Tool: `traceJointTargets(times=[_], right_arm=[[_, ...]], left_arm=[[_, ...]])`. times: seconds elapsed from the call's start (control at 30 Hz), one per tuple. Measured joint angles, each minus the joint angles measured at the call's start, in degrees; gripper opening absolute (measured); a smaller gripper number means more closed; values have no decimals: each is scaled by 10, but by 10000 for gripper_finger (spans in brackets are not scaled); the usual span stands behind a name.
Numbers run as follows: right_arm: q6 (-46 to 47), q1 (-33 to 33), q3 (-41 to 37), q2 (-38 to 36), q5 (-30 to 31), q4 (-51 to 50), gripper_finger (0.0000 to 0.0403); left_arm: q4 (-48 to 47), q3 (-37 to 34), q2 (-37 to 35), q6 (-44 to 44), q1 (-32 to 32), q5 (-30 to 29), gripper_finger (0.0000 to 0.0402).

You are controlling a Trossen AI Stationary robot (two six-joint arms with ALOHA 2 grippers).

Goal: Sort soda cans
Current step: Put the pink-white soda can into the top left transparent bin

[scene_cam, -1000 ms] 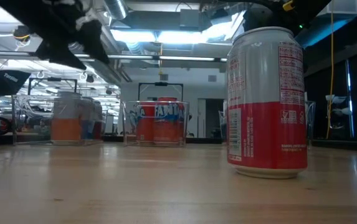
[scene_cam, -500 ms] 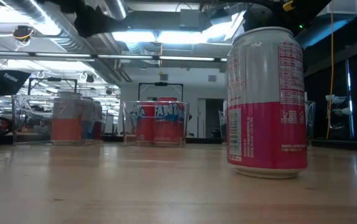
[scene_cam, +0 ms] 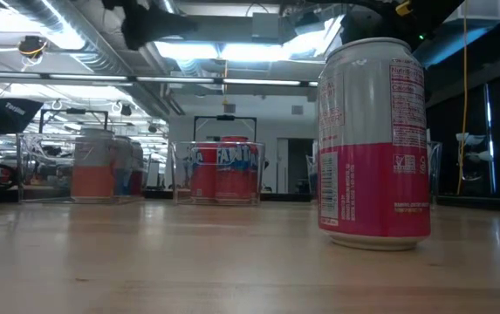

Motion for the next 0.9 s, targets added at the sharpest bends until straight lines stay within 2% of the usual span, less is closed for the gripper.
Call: traceJointTargets(times=[0.13, 0.27, 0.6, 0.77, 0.9], right_arm=[[0, 0, 0, 0, 0, 1, 380], [0, 0, 0, 0, 0, 1, 380], [0, 0, 0, 0, 0, -2, 380], [0, 0, 0, 0, 0, -2, 380], [0, 0, 0, 0, -2, -2, 380]], left_arm=[[89, 0, 75, 10, -1, 68, 400], [149, 14, 154, 12, -1, 100, 400], [146, 135, 324, 112, -11, 119, 400], [145, 185, 382, 110, -11, 171, 400], [145, 212, 411, 110, -10, 176, 400]])
